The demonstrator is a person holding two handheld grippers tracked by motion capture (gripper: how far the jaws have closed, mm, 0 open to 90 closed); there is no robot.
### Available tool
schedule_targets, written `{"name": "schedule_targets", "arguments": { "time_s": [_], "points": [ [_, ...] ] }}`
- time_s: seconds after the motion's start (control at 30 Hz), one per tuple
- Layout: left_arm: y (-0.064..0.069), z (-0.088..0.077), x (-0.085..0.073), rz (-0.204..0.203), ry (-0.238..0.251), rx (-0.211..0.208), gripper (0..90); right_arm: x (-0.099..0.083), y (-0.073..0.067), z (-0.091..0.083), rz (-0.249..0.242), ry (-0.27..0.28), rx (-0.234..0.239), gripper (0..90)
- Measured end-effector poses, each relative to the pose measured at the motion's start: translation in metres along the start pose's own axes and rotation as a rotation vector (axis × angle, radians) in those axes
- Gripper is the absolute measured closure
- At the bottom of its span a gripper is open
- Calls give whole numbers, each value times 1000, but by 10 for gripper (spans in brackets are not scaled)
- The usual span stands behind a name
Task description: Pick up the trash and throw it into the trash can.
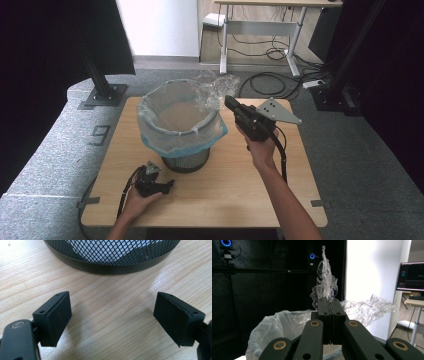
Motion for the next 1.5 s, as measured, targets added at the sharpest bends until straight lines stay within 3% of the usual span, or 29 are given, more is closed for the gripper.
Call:
{"name": "schedule_targets", "arguments": {
  "time_s": [0.67, 1.17, 1.23, 1.3, 1.4, 1.5],
  "points": [
    [0, 0, 0, 0, 1, 1, 147, -29, -31, 44, 22, -83, 42, 882],
    [0, 0, 0, -1, 0, 0, 147, -45, -45, 55, 4, -122, 62, 865],
    [0, 0, 0, -1, 0, 0, 147, -49, -46, 56, 1, -145, 77, 786],
    [0, 0, 0, 0, 0, 0, 147, -59, -45, 59, -18, -211, 85, 635],
    [0, 0, 0, 0, -1, 0, 147, -68, -37, 57, -60, -225, 12, 446],
    [0, 0, 0, 1, -2, 0, 146, -70, -28, 52, -59, -228, -38, 356]
  ]
}}
Point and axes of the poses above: each handheld gripper's, and its own axes: z roughly forward along the jaws, x roughly out of its top, y roughly to its right, the point moved 8 cm from there along z, roughly forward along the jaws, and after that the axes turned 10 degrees about -x, right-handed, at the moved point
